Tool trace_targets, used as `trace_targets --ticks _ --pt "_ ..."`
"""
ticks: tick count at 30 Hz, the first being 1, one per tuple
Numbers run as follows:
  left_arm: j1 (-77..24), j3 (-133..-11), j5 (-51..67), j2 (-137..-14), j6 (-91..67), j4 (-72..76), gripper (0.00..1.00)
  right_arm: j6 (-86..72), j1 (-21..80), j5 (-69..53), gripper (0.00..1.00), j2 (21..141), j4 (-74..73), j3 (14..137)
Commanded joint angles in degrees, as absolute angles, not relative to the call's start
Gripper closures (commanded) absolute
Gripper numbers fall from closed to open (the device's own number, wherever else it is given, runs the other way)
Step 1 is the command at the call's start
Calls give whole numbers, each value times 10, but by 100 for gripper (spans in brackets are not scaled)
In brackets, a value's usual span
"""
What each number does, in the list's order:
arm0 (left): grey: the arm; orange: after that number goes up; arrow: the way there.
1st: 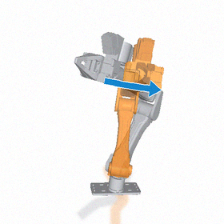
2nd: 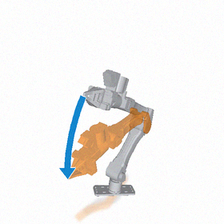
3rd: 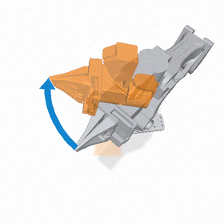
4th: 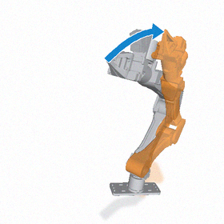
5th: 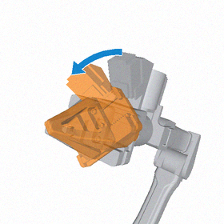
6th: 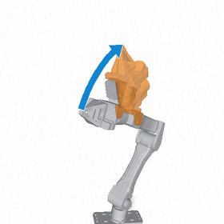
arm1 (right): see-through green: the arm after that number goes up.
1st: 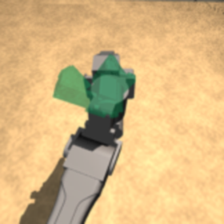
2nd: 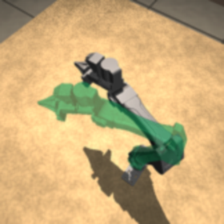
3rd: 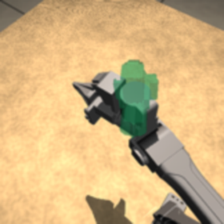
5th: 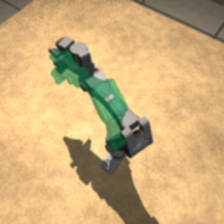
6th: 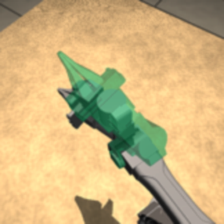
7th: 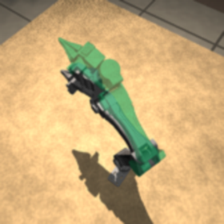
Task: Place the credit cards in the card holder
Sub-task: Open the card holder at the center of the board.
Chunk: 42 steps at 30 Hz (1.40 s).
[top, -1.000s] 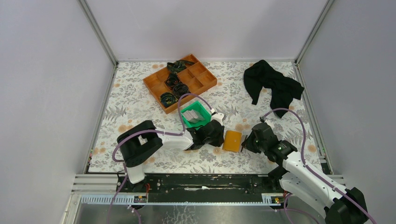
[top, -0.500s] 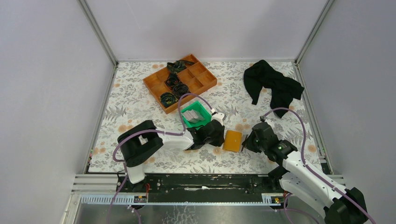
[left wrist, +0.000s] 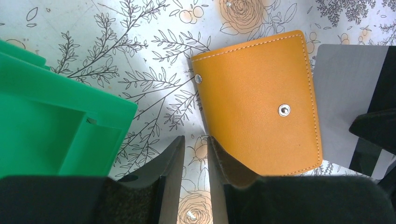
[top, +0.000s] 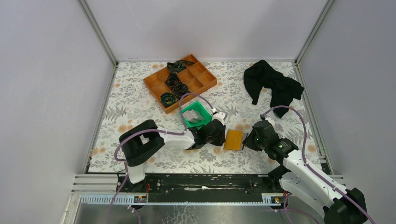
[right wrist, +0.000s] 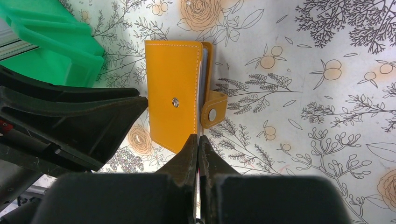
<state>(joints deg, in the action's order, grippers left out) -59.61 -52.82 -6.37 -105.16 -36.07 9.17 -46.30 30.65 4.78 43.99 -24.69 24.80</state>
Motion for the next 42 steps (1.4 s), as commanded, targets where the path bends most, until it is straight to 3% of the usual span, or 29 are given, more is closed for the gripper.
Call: trace_targets --ticks 1,42 --pt "-599 -513 -45 -1096 -350 10 68 -454 300 33 100 438 -239 278" --pt "-602 -520 -51 -1110 -367 8 68 -427 274 11 100 436 -238 249"
